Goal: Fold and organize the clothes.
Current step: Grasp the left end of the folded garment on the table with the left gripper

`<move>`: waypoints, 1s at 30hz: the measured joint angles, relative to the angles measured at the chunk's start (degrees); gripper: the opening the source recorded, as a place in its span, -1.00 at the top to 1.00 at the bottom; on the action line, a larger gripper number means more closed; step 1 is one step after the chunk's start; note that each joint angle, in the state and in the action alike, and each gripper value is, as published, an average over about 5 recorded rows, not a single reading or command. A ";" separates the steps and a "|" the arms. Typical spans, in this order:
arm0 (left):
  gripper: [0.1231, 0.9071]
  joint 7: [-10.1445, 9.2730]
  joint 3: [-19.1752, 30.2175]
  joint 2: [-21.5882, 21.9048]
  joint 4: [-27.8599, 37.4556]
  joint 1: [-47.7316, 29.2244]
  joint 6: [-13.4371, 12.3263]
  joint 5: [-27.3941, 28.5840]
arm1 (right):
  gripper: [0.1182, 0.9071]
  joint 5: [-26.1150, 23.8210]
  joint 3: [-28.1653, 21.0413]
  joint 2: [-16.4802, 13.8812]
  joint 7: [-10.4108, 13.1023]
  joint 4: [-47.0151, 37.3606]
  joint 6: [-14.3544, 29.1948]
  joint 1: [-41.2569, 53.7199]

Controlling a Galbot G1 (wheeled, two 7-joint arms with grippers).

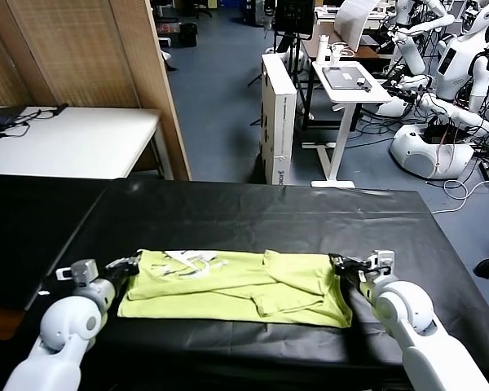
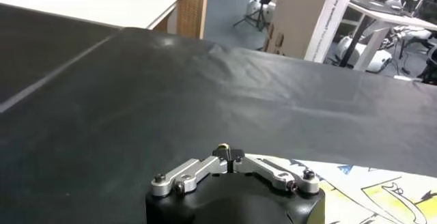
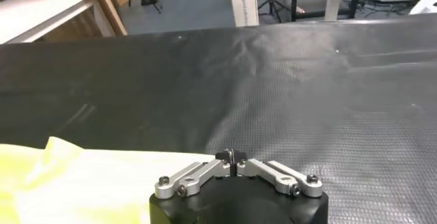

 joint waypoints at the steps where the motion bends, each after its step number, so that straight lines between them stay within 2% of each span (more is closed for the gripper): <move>1: 0.94 0.07 -0.02 0.00 -0.25 0.15 0.10 0.14 | 0.63 0.02 0.15 -0.11 -0.16 0.24 0.06 -0.14; 3: 0.87 0.17 -0.08 0.02 -0.80 0.44 0.26 0.59 | 0.41 0.04 0.49 -0.38 -0.53 0.78 0.27 -0.41; 5: 0.70 0.20 -0.25 0.08 -1.34 0.73 0.29 1.02 | 0.07 -0.03 0.88 -0.78 -1.02 1.49 0.83 -0.68; 6: 0.54 0.20 -0.39 0.15 -1.57 0.90 0.28 1.16 | -0.07 -0.11 1.08 -0.99 -1.28 1.88 1.20 -0.80; 8: 0.26 0.18 -0.77 0.41 -1.89 1.27 0.22 1.21 | -0.50 -0.33 1.54 -1.43 -1.85 2.72 2.21 -1.07; 11: -0.23 0.14 -1.48 1.11 -2.06 1.92 -0.09 0.95 | -0.86 -0.97 2.35 -2.04 -3.13 4.05 4.09 -1.61; 12: -0.42 0.10 -1.76 1.41 -2.09 2.17 -0.21 0.68 | -0.93 -1.18 2.66 -2.27 -3.72 4.53 4.81 -1.86; 15: -0.81 0.50 -2.76 2.50 -2.48 3.12 -0.35 -1.52 | -0.99 -1.29 3.81 -3.16 -5.68 6.16 7.49 -2.94; 18: -0.97 2.24 -3.82 3.86 -3.52 4.48 -0.14 -5.23 | -1.00 0.04 5.27 -4.11 -6.86 7.83 9.98 -4.42; 24: -1.00 8.60 -6.07 6.96 -5.54 8.54 0.52 -9.92 | -1.00 4.13 9.85 -5.13 -8.01 11.33 12.82 -8.31; 26: -1.00 9.78 -6.92 7.44 -5.55 9.77 0.70 -10.32 | -1.00 4.83 11.70 -5.20 -8.48 12.60 13.08 -9.81; 30: -1.00 10.77 -8.16 7.82 -4.62 11.68 0.75 -10.38 | -1.00 5.49 15.11 -5.23 -9.06 14.95 13.16 -12.80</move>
